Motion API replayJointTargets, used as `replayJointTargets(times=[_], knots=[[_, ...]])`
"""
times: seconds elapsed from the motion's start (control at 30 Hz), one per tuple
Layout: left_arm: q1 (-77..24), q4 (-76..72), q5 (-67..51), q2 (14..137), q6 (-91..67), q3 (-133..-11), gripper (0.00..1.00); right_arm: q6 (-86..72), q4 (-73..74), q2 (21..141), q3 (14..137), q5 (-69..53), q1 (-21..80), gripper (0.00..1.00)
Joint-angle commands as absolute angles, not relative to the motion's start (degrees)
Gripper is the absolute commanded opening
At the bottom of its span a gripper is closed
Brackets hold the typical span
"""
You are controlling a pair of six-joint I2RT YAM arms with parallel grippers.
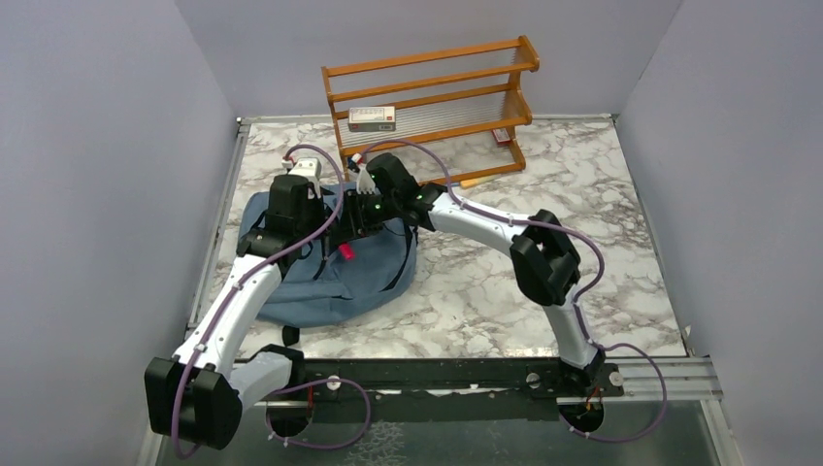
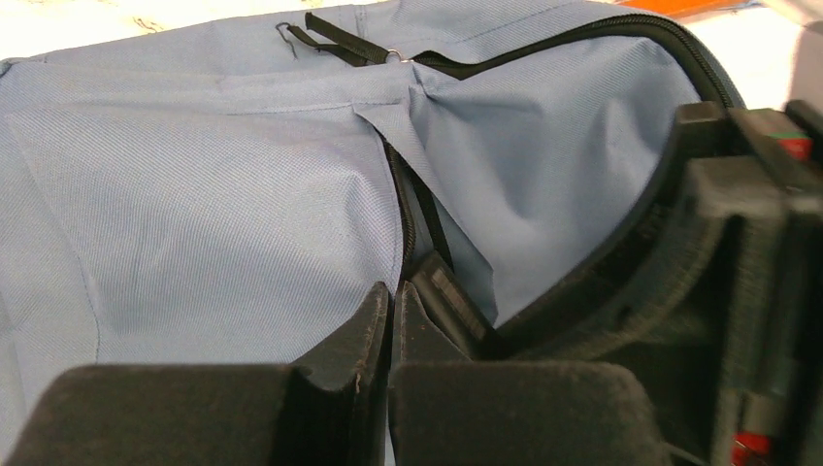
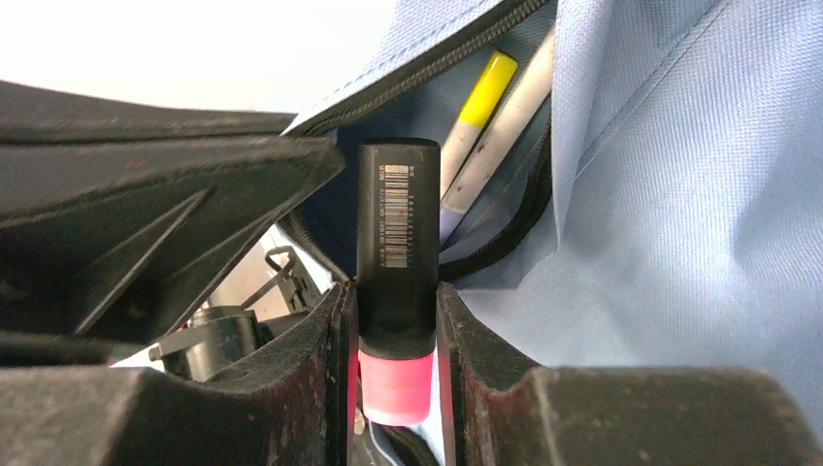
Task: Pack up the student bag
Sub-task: Place the stationery in the student bag.
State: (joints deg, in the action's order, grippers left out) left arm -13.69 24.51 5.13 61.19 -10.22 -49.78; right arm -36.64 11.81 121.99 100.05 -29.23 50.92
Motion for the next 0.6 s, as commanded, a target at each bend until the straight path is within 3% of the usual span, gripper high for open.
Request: replayJointTargets(times=[0.0,0.57], knots=[[-13.97,20.4,-1.15,58.57,-11.96,-49.34,0.0,-37.03,15.42,125.56,104.8,-30.69,51.14,0.19],[-13.97,19.7,-2.58,58.19,-12.4,-48.35,0.0,-47.9,3.28,131.51,108.13,-31.16,51.12,0.19]])
